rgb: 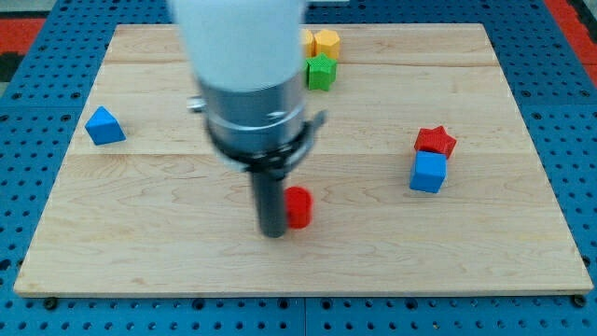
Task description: Push the blue triangle into the red star
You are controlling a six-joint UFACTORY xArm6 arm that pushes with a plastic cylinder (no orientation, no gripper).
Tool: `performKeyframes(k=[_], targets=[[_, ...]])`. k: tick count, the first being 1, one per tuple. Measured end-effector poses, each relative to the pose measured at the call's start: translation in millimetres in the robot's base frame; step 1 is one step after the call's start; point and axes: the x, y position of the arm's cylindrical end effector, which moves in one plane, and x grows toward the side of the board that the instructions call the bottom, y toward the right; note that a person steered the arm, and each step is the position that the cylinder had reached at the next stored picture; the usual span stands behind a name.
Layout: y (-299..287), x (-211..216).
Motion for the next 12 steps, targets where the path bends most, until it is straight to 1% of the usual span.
performKeyframes(k=[1,2,3,4,5,6,7,8,9,10,11,12], targets=[[11.8,-36.4],[52.2,-49.0],[118.3,-51.0],[97.5,-64.4],[-4.4,-64.4],[-148.1,-73.0],[-277.4,-107.1],[-291.9,-123.8],[-243.5,-121.9],[-218.8,-167.8],[-166.5,-186.0],[-129.3,-157.8]])
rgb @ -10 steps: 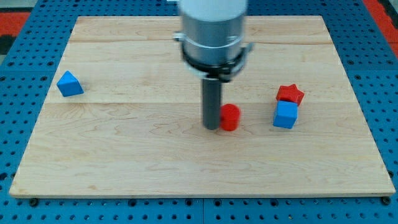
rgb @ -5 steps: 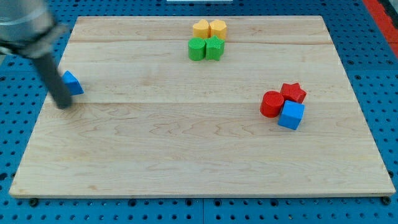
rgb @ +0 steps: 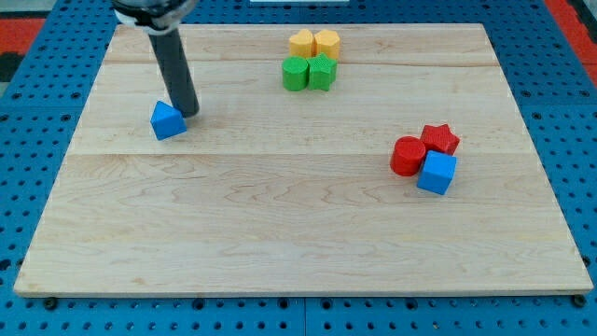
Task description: Push the blue triangle into the red star
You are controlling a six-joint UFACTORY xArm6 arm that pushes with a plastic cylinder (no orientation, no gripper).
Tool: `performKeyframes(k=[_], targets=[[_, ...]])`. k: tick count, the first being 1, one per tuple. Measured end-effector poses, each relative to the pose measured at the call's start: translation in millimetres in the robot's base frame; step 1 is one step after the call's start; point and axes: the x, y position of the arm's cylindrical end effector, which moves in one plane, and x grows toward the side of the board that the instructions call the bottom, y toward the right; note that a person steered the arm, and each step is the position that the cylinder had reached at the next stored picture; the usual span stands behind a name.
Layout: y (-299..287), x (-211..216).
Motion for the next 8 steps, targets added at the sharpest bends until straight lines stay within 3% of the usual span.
performKeyframes(k=[2,3,5,7,8], targets=[[-141.7,-2.5],[-162.8,-1.3],[-70.5,52.6],[-15.5,37.8],[-27.9,7.2]])
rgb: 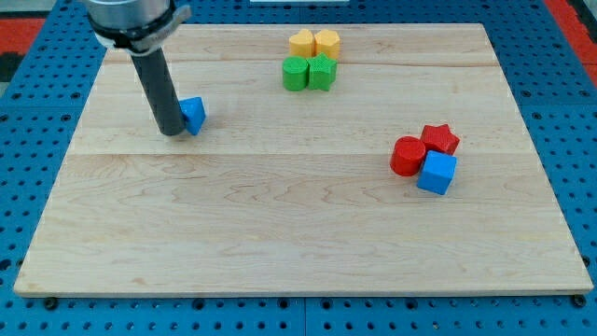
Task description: Push the blue triangle into the red star
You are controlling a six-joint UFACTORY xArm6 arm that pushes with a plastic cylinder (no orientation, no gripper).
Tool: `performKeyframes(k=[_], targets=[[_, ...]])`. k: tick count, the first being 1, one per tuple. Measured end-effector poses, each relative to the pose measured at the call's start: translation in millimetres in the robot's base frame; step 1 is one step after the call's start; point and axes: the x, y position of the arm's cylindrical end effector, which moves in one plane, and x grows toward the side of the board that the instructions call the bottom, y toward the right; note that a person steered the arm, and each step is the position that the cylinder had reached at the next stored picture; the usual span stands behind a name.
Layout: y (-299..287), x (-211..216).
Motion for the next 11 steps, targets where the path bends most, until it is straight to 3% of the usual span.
performKeyframes(k=[1,4,6,7,10,11], targets=[[-20.0,-24.6],[105.8,9.7],[42.6,-47.0],[85.4,-39.9],[320.4,4.1],[287.7,-4.3]])
